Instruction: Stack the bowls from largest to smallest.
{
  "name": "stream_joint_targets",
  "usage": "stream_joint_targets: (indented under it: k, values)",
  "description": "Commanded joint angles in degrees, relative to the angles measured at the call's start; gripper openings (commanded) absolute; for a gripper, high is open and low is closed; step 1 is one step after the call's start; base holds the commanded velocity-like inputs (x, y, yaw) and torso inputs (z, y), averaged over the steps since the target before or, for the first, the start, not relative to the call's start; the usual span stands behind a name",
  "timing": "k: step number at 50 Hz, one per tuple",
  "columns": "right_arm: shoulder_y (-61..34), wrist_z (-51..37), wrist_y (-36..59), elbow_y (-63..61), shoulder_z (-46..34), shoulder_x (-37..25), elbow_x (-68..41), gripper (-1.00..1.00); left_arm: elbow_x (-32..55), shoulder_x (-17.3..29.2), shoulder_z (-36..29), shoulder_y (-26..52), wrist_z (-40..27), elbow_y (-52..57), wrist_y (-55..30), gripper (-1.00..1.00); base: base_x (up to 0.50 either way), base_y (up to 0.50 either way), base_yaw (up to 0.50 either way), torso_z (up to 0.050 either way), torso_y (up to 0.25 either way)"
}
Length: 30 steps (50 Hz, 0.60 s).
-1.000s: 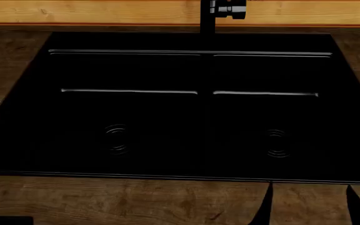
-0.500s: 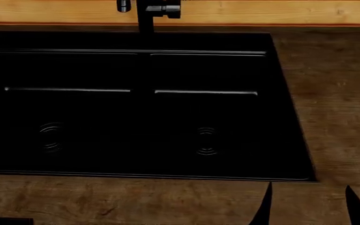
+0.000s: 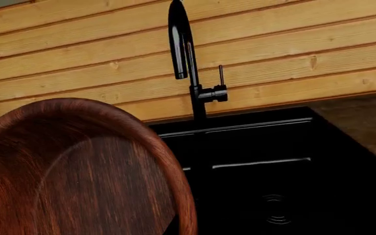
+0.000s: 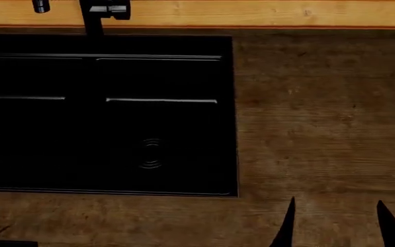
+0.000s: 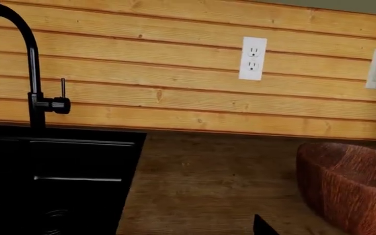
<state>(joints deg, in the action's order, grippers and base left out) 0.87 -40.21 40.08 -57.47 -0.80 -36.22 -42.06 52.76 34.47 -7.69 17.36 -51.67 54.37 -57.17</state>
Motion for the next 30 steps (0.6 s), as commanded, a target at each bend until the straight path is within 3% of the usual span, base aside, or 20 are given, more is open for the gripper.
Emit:
stream_joint_targets:
  k: [1, 19, 30]
  values:
    - [-0.1, 0.5, -1.2, -1.1, 1.5, 0.1, 0.0, 1.0, -0.3, -0.8, 1.2, 0.0, 0.9, 0.3, 1.3, -1.0, 0.0, -0.5, 0.0, 0.0, 0.0]
    - [-0.7, -5.3, -5.0, -2.3, -0.1, -5.3, -4.5, 1.0, -0.4, -0.4, 0.5, 0.0, 0.7, 0.1, 1.9, -1.0, -0.01, -0.49, 0.0, 0.0, 0.001]
    - [-1.0, -8.2, -8.3, -1.9, -2.5, -8.4, -5.7, 1.0, 0.1, -0.2, 0.3, 0.2, 0.3, 0.1, 2.0, -1.0, -0.39, -0.24, 0.0, 0.0, 0.0]
